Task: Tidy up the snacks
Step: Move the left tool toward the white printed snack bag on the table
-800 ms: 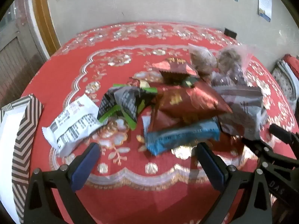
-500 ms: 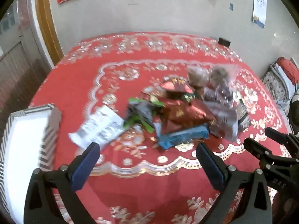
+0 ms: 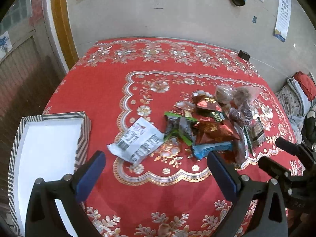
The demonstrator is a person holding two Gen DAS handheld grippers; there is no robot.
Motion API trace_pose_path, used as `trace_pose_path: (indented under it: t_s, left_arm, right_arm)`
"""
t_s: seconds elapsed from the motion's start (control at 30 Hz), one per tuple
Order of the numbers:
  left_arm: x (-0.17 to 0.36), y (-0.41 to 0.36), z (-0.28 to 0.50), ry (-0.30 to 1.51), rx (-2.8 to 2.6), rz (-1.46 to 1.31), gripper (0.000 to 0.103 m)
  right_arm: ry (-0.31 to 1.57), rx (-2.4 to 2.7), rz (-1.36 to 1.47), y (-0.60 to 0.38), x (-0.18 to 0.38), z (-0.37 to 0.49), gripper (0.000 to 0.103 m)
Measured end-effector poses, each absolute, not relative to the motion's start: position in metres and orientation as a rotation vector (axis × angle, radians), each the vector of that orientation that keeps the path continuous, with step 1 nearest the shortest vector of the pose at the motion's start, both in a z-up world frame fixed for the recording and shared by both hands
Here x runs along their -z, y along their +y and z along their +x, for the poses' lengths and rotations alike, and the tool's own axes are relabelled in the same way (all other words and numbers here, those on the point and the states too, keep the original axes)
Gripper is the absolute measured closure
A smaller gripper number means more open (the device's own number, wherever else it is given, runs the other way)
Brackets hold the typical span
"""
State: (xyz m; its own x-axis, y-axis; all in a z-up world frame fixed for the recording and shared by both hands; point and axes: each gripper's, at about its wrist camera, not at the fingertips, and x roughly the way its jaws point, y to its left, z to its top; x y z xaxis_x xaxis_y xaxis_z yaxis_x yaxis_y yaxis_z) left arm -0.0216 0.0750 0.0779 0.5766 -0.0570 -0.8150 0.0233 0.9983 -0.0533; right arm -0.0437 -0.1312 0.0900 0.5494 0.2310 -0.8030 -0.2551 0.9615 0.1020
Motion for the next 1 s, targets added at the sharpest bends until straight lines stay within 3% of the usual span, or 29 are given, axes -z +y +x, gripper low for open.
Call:
trace_pose_path:
  t_s: [1.0]
  left_arm:
    - [-0.051, 0.101, 0.012, 1.064, 0.168, 0.002, 0.0]
  right_arm:
    - [0.999, -0.292, -0.026, -0.131, -0.076, -0.046, 0.021]
